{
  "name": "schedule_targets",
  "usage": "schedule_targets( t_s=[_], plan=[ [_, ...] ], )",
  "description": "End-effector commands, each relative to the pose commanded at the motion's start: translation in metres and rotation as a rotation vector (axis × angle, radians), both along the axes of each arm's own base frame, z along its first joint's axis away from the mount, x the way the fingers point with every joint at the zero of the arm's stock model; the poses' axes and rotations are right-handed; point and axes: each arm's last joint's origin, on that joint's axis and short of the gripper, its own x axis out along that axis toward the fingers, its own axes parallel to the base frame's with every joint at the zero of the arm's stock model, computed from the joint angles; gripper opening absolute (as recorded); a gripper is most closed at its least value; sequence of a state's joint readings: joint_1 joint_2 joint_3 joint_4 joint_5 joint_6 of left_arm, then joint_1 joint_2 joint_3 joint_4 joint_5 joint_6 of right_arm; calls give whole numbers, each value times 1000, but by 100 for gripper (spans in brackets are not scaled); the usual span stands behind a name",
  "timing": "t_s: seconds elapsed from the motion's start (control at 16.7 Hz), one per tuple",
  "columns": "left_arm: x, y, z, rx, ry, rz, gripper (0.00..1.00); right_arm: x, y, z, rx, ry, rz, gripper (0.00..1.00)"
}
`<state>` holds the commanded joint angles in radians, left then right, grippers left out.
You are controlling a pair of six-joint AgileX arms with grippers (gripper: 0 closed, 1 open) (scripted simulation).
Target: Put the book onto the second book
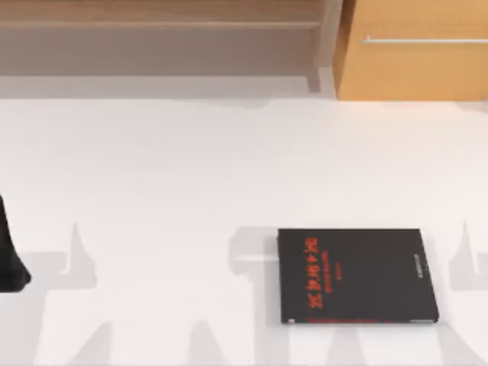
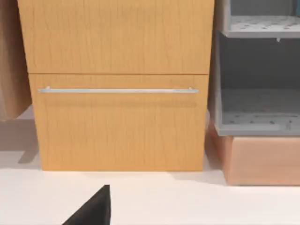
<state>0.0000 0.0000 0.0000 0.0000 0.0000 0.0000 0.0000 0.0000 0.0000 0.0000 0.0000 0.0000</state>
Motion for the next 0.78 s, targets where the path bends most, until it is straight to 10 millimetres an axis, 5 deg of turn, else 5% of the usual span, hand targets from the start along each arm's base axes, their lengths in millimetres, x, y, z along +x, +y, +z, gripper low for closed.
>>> schedule_targets(
  t_s=[0.3, 0.6, 0.78],
  plan=[
    [0, 0, 0, 0, 0, 0, 100, 1, -2, 17, -3, -26, 0, 100],
    [0, 0, 0, 0, 0, 0, 100, 19, -11, 94, -24, -105, -2, 100],
    [0, 0, 0, 0, 0, 0, 100, 61, -25, 140, -33, -90, -5, 100]
  ],
)
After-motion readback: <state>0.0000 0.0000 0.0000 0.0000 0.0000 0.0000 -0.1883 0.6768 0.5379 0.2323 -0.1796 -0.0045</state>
